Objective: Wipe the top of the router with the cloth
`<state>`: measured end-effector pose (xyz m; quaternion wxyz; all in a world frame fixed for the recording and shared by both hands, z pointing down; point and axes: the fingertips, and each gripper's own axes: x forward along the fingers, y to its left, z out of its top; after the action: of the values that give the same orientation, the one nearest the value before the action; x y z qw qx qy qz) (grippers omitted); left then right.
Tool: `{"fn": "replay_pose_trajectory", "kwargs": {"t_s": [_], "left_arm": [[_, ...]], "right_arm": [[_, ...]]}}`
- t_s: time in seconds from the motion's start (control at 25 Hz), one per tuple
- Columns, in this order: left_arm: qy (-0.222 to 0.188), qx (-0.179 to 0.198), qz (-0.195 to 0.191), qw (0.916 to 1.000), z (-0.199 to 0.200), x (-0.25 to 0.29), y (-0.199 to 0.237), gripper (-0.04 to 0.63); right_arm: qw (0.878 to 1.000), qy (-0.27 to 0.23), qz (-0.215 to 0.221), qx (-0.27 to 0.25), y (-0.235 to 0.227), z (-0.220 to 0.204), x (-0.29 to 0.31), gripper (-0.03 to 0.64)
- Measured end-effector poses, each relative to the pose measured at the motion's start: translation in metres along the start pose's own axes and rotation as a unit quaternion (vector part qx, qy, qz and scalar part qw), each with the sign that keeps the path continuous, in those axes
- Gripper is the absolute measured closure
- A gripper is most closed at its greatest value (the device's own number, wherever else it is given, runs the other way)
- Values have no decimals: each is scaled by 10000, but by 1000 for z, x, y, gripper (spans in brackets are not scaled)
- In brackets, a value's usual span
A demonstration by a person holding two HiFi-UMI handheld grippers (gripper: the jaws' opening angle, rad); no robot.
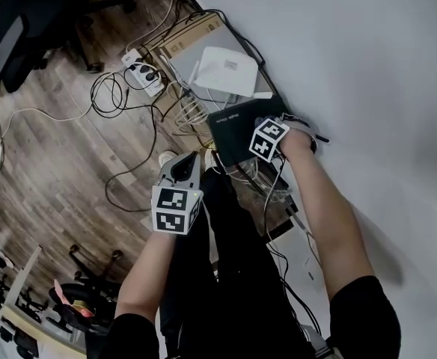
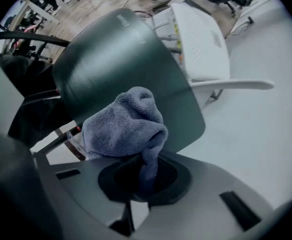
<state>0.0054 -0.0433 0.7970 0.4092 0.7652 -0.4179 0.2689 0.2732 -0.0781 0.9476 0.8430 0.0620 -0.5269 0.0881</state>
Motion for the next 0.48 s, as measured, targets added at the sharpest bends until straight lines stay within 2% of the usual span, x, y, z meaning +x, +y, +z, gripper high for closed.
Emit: {"fn": "replay_pose_trajectory", "kwargs": {"t_s": [0.12,0.2,0.36,0.48], "left_arm": [[-19,-48,12,10000,0,-2,1,601],[-26,-42,10,10000,1,-3,0,601],[-27,1,7,10000,3,-7,1,601],[-35,15,43,10000,6,-10,2,601]], "right_arm": [[9968,391,575,-389,29,-10,4,604],[9952,492,704,-473,36,-12,5,604],[9955,446,679,-478,35,-11,2,604],[9983,26,513,-266,31,0,-9,604]]}}
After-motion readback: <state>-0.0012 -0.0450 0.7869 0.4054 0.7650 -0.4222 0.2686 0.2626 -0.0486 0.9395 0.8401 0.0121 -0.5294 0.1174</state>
